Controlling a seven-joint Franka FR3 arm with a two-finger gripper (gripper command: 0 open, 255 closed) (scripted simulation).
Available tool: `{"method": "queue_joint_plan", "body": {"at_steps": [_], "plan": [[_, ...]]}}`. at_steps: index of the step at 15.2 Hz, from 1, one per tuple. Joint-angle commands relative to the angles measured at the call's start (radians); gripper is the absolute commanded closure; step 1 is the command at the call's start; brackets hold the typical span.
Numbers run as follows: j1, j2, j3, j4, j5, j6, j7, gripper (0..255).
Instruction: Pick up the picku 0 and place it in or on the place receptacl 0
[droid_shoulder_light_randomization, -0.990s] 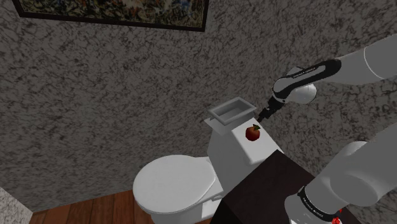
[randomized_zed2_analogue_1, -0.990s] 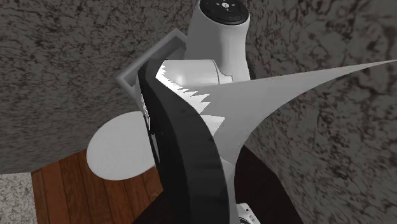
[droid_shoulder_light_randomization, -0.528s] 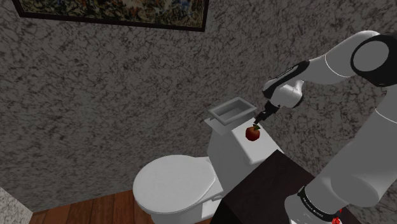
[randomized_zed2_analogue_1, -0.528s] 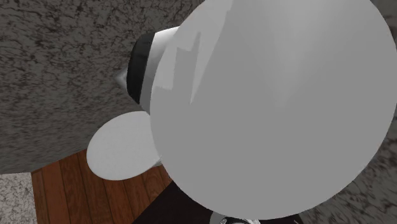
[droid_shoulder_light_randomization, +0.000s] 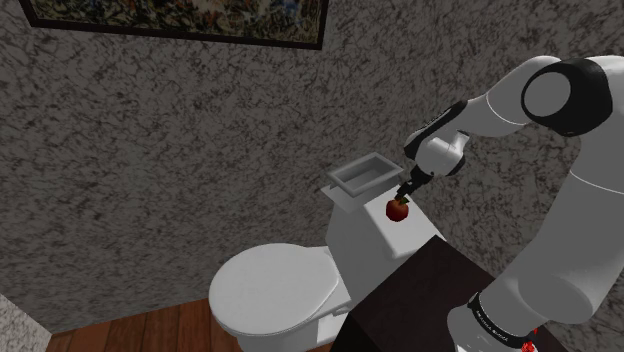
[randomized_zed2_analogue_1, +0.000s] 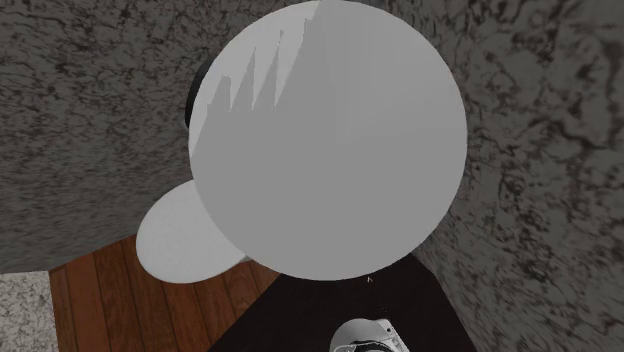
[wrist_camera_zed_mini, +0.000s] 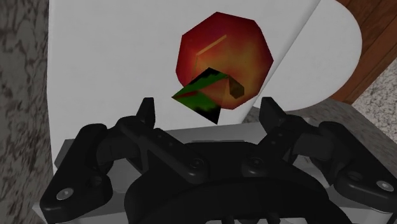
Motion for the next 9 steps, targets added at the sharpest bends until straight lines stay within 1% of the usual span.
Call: {"method": "queue_joint_plan", "body": {"at_steps": [1, 5, 6, 9], "plan": [[-0.002, 0.003, 0.002, 0.000, 0.005, 0.001, -0.004, 0], [-0.002, 0.002, 0.002, 0.000, 0.005, 0.001, -0.004, 0], [-0.002, 0.002, 0.002, 0.000, 0.005, 0.001, -0.004, 255], [-0.002, 0.003, 0.002, 0.000, 0.006, 0.002, -0.005, 255]]}}
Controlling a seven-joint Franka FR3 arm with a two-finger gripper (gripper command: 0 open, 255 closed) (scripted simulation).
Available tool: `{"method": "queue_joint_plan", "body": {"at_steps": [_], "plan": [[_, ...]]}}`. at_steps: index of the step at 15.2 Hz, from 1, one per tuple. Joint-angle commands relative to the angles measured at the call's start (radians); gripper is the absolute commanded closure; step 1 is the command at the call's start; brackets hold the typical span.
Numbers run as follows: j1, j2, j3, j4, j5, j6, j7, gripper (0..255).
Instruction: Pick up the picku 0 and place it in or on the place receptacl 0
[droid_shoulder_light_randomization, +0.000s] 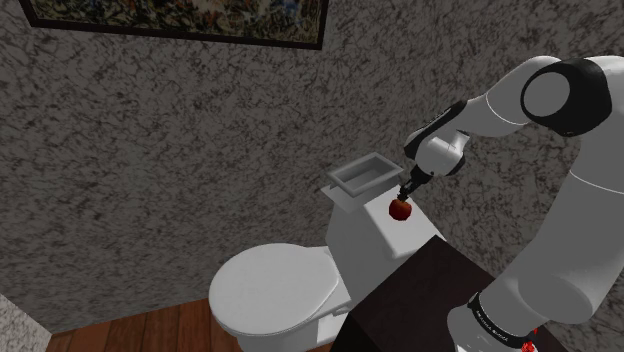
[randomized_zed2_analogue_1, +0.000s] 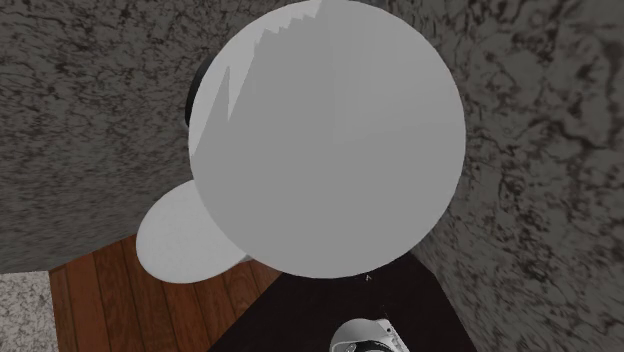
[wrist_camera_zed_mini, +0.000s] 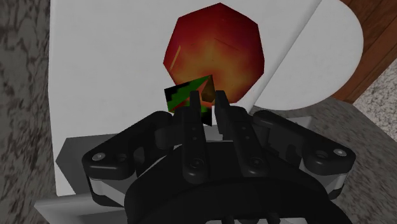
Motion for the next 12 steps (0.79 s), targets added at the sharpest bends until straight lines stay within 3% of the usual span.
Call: {"method": "queue_joint_plan", "body": {"at_steps": [1, 6, 12], "plan": [[0.000, 0.003, 0.002, -0.001, 0.002, -0.002, -0.001, 255], [0.001, 0.000, 0.000, -0.003, -0.002, -0.002, 0.001, 255], [0.044, -0.096, -0.066, -0.022, -0.159, -0.043, 0.126, 255]]}}
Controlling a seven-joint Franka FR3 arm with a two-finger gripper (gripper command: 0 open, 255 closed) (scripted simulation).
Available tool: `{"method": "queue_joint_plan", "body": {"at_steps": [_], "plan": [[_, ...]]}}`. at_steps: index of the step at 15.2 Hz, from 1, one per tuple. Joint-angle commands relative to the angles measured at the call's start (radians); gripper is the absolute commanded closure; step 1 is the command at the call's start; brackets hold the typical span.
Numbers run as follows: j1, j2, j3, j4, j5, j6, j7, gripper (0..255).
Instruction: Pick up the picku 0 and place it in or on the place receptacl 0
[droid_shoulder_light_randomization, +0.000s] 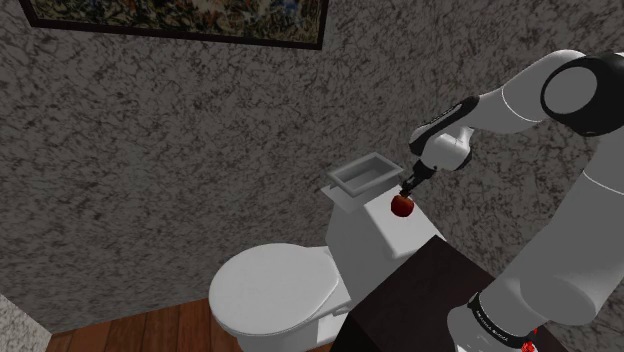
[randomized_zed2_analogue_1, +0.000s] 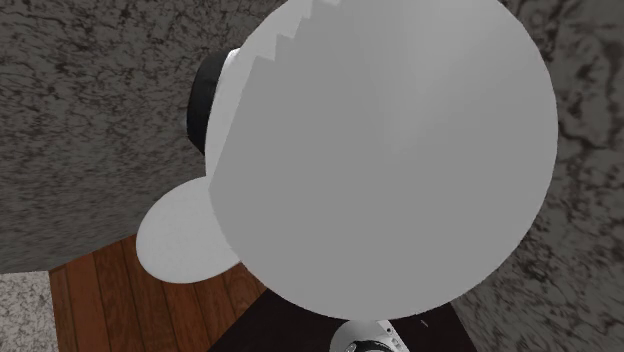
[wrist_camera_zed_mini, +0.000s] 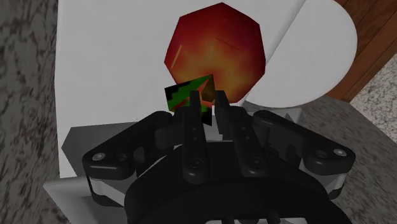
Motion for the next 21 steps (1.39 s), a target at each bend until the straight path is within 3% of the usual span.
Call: {"method": "queue_joint_plan", "body": {"at_steps": [1, 12, 21], "plan": [[0.011, -0.031, -0.019, -0.004, -0.053, -0.015, 0.041, 255], [0.021, -0.201, -0.061, -0.001, -0.322, -0.122, 0.254, 255], [-0.007, -0.314, -0.041, 0.033, -0.459, -0.237, 0.369, 255]]}}
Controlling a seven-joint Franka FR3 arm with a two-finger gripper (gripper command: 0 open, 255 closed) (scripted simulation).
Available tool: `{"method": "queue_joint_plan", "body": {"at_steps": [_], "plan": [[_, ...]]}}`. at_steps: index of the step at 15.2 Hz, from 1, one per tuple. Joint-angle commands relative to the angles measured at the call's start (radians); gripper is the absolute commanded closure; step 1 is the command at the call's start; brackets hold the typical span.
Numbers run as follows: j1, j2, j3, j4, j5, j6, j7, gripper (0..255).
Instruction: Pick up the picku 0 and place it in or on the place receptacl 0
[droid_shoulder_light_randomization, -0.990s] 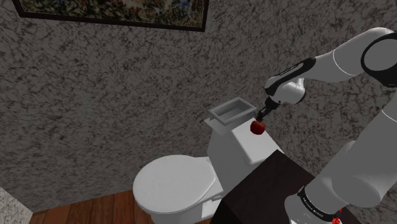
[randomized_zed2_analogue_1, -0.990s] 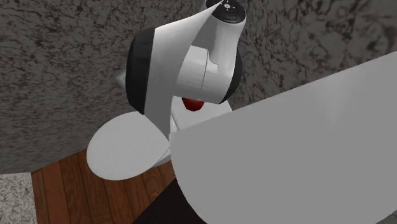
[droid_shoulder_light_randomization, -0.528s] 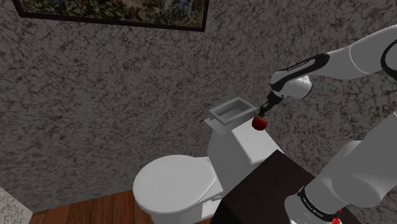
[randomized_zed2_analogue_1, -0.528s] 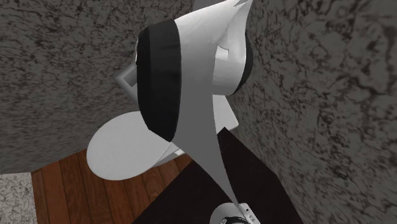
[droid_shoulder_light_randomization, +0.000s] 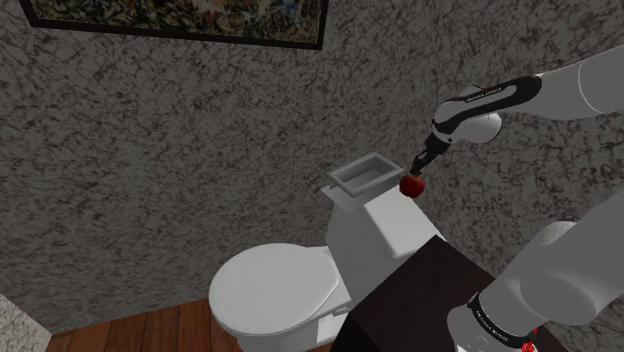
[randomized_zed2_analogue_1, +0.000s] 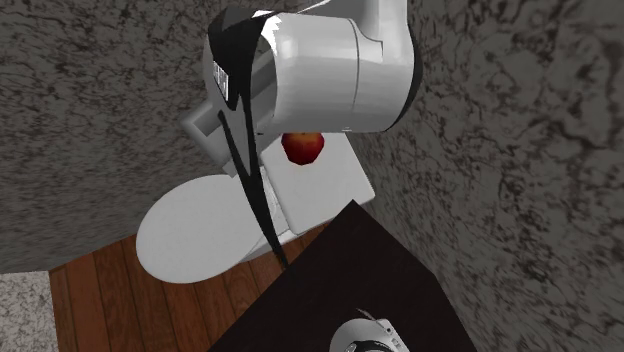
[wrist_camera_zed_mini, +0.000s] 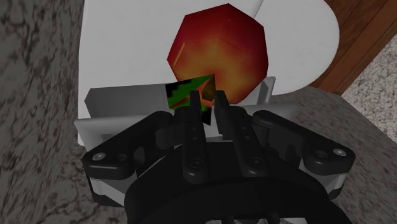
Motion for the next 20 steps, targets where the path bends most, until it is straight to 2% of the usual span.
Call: {"method": "queue_joint_plan", "body": {"at_steps": [1, 6, 10, 13, 20], "plan": [[-0.006, -0.023, 0.007, 0.010, -0.025, -0.028, 0.022, 255], [-0.018, -0.065, 0.021, 0.034, -0.063, -0.085, 0.057, 255], [0.029, 0.077, 0.017, 0.198, 0.036, -0.132, 0.036, 255], [0.042, 0.186, 0.022, 0.332, 0.106, -0.180, 0.021, 255], [0.008, 0.445, 0.056, 0.690, 0.239, -0.327, 0.016, 255]]}}
